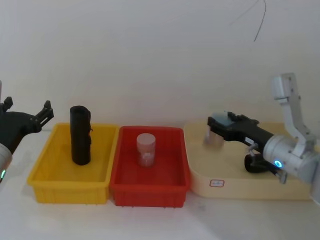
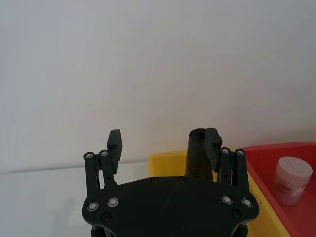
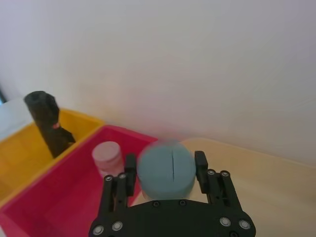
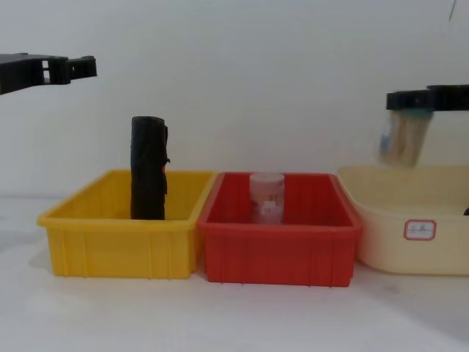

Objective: Pick up the garbage bag with the one hand and transfer it to the other hand.

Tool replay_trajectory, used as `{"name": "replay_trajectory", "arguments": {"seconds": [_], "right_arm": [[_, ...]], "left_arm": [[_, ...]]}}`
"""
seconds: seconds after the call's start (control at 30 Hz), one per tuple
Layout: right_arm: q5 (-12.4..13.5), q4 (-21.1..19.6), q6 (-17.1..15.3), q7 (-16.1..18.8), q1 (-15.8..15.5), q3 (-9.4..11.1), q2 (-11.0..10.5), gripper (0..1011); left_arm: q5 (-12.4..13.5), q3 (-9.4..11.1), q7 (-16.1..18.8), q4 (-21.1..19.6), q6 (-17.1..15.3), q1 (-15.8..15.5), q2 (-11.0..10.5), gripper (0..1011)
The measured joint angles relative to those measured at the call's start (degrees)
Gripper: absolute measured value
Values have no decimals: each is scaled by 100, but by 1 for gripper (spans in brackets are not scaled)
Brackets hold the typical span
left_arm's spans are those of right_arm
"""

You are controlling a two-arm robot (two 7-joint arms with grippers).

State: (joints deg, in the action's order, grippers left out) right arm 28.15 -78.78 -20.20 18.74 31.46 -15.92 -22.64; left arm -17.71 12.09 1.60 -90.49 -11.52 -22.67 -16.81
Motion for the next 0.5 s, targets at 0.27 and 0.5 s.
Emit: {"name": "replay_trajectory", "arguments": {"seconds": [0.27,0.5], "right_arm": [[105,-258,-76,-146,-251,160,-167,912],[203,-559,-131,-164,-454,195,-248,999]], "left_arm": [[0,0,0,0,0,0,0,1001],[0,0,0,0,0,0,0,1001]]}}
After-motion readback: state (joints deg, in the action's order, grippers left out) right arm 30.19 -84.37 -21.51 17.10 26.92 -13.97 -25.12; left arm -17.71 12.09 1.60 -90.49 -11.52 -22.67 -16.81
